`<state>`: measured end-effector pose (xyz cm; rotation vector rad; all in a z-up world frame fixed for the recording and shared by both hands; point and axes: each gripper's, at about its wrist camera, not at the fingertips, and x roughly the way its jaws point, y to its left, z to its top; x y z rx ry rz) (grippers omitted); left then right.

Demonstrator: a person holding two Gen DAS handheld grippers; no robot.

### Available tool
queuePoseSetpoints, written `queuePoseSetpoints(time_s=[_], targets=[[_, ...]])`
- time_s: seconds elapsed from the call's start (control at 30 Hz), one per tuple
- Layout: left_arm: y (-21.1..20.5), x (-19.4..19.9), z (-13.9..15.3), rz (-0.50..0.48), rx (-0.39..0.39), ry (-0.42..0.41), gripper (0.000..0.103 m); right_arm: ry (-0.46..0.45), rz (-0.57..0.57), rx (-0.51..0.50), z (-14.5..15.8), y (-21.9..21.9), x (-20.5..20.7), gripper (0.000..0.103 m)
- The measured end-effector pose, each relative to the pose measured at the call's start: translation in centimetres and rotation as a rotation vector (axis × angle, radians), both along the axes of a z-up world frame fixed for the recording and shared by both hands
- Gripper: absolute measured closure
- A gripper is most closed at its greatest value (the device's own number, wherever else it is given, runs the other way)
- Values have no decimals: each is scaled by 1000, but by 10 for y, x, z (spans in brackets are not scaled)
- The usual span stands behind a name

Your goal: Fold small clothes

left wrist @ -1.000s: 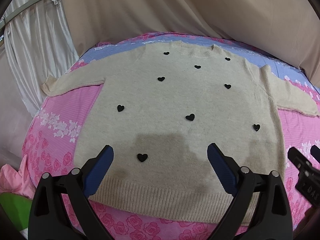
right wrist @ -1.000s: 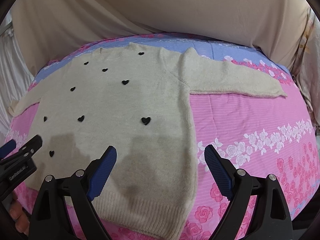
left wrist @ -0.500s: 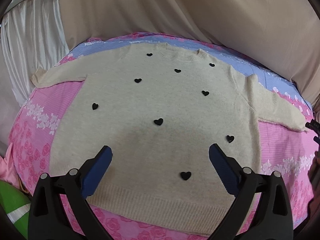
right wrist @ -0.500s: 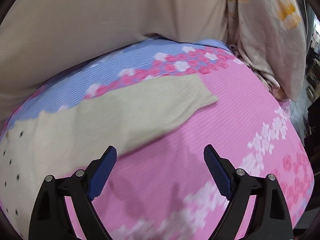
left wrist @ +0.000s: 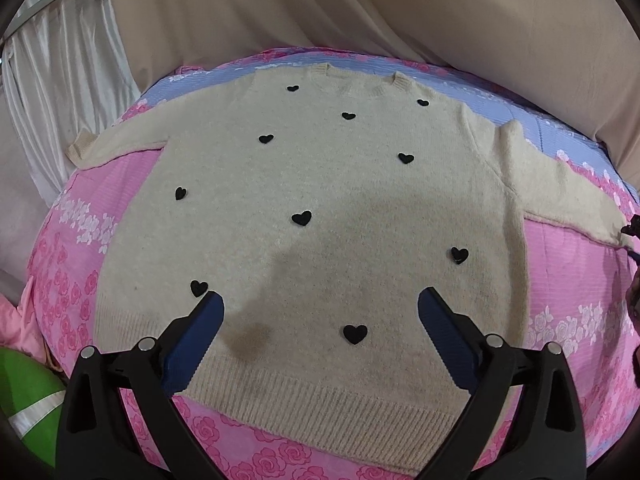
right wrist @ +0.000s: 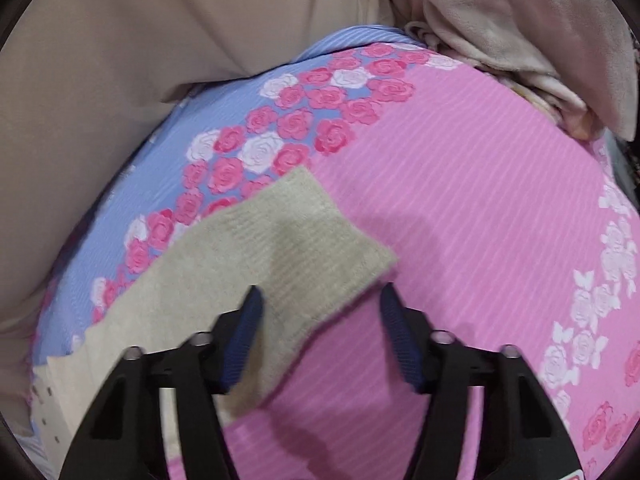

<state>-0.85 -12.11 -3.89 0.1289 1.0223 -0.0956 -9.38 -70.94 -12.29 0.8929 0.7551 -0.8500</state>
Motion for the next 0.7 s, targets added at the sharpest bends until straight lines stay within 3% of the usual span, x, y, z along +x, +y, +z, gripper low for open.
queuePoseSetpoints(time_s=[0.03,0.2,0.4,0.53,0.7], targets=[[-1,0,0,-5,1,-1,7,-31,9,27,0,-1,1,95],[1,0,4,-20,-4,-9,7,-218,31,-15,46,16,-2,96],[15,6,13,-24,-41,-20,7,-460,118,-96,146,60,2,96],[28,12,20,-28,-73,-35,7,-558,246,-143,212,110,23,96],[53,20,25,-9,-114,-48,7,-645,479,-187,280,211,84,96]])
